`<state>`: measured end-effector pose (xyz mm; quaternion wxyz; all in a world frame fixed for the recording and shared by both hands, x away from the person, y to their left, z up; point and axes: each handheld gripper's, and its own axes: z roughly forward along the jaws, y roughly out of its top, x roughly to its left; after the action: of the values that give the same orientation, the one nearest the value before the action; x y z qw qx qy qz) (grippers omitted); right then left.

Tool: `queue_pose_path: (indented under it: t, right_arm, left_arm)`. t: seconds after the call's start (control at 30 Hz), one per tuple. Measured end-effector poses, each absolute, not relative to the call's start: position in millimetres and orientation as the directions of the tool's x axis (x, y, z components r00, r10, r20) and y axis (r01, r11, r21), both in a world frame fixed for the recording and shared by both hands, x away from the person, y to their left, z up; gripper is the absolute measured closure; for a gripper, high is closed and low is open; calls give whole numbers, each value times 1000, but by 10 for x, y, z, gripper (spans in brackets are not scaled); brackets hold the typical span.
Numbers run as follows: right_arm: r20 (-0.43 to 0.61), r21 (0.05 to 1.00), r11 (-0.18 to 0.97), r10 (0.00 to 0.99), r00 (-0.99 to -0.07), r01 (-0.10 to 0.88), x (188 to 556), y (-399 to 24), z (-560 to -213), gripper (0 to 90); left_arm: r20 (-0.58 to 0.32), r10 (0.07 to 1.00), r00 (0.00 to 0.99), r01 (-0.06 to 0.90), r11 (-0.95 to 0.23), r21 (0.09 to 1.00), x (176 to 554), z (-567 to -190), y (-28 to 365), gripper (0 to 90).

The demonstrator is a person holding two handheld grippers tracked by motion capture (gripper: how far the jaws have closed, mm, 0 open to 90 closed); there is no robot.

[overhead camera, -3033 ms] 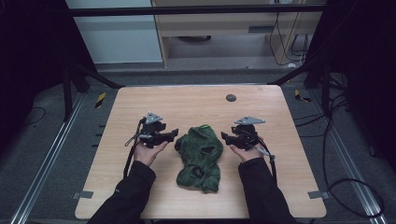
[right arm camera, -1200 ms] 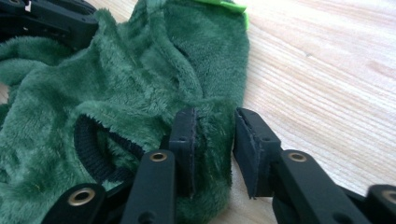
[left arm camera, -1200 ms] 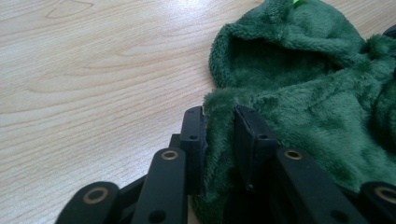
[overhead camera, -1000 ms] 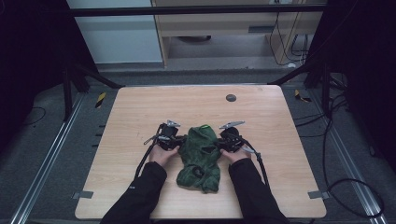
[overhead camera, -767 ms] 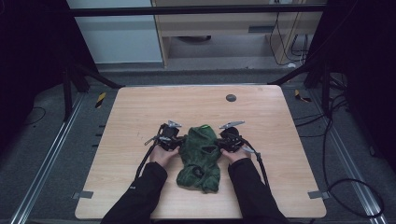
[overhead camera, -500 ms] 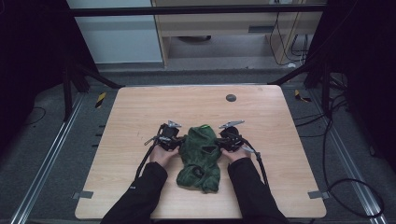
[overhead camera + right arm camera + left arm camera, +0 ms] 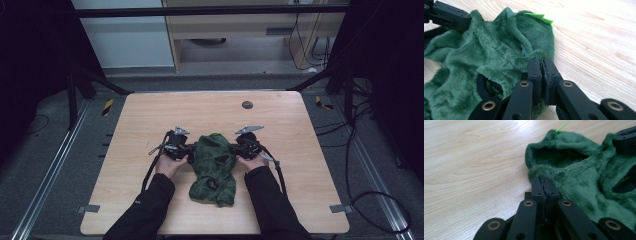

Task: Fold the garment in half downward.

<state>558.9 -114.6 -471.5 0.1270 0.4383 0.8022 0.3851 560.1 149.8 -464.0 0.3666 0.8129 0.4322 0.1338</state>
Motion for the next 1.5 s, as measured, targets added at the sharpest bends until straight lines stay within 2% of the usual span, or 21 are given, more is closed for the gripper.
queue_pose_path:
  t: [0.43, 1.17, 1.5]
  right_arm:
    - [124, 778, 318, 768, -628, 542, 5407, -1186, -4505, 857]
    - [101, 834, 309, 729, -677, 457, 5121, -1235, -4338, 856]
    - [76, 835, 343, 701, -709, 429, 4980, -1185, -4320, 854]
  left_arm:
    - [-98, 770, 631, 555, -360, 750, 5343, -4432, 1577, 888]
    - [-97, 748, 657, 516, -351, 782, 5015, -4289, 1644, 887]
    - [-109, 731, 673, 508, -350, 787, 4779, -4252, 1718, 887]
